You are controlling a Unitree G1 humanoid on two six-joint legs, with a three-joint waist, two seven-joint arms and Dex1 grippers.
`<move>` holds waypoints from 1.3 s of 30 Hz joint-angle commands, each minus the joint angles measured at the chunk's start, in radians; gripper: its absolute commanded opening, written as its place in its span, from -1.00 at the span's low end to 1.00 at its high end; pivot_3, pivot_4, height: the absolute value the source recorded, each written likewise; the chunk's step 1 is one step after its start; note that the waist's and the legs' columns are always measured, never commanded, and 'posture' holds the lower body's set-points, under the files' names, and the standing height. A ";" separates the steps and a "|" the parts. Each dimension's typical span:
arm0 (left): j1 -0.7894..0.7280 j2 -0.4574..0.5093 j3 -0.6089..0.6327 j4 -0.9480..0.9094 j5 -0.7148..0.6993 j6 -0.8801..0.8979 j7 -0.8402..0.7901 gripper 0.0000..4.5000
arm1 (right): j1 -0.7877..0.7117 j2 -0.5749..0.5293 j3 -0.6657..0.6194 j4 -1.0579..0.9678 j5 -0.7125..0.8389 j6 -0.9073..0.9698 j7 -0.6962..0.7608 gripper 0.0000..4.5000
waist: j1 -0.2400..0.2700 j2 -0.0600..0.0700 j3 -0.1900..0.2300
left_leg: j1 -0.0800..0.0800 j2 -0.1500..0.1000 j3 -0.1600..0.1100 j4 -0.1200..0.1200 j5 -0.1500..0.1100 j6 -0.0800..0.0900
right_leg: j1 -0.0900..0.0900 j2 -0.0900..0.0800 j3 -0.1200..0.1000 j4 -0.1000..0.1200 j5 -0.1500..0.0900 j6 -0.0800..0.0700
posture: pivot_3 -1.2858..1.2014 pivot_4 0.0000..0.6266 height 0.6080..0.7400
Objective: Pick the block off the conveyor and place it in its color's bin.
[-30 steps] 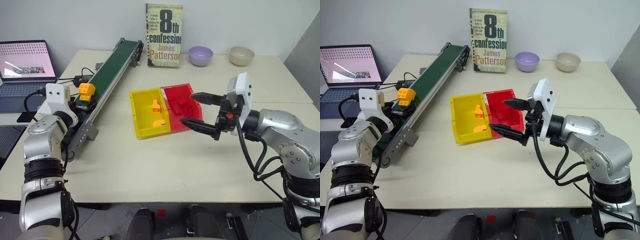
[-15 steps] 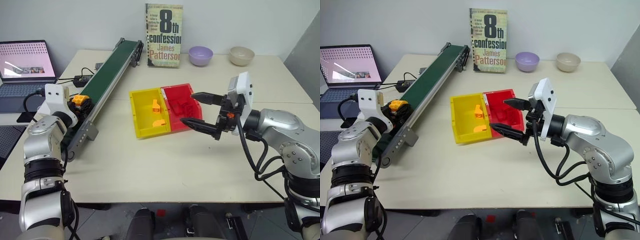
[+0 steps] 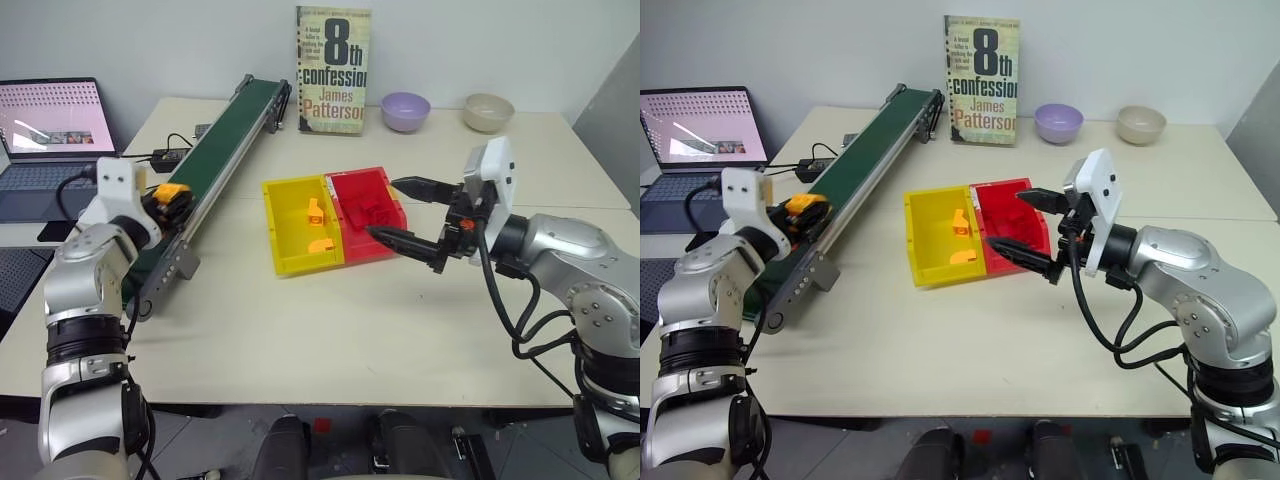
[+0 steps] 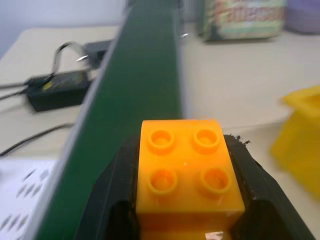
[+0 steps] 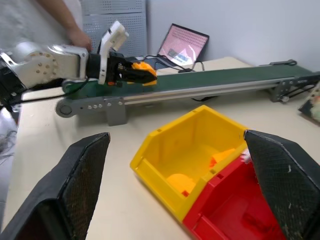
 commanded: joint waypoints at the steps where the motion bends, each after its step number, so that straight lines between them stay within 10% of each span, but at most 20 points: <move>1: -0.080 -0.014 -0.129 -0.131 -0.060 0.083 -0.165 -0.31 | 0.050 -0.042 -0.063 -0.086 0.005 0.021 -0.043 1.00 | 0.000 0.000 0.000 | 0.000 -0.001 0.000 0.000 0.000 0.000 | 0.000 0.000 0.000 -0.001 0.000 0.000 | 0.03 -0.52 1.00; 12: -0.255 -0.100 -0.368 0.173 0.108 -0.160 -0.352 -0.31 | 0.155 -0.045 -0.058 -0.217 0.021 0.055 -0.145 1.00 | -0.011 0.000 0.000 | 0.002 0.000 0.002 0.000 0.000 0.000 | 0.000 0.006 0.001 0.000 -0.002 0.002 | 0.03 -0.52 1.00; 26: -0.363 -0.098 -0.329 0.410 0.160 -0.303 -0.443 0.99 | 0.184 -0.079 -0.092 -0.250 0.064 0.076 -0.185 1.00 | -0.010 0.000 0.000 | 0.000 0.001 0.002 0.000 0.000 0.000 | -0.001 0.006 0.000 -0.001 -0.002 0.002 | 0.03 -0.52 1.00; 39: -0.034 0.290 -0.261 -0.157 0.049 -0.009 -0.692 0.99 | 0.115 -0.277 -0.027 0.018 -0.046 -0.072 0.162 1.00 | -0.023 0.002 0.001 | 0.001 0.002 0.002 -0.001 0.000 0.000 | -0.002 0.004 0.001 -0.001 -0.001 0.000 | 0.03 -0.52 1.00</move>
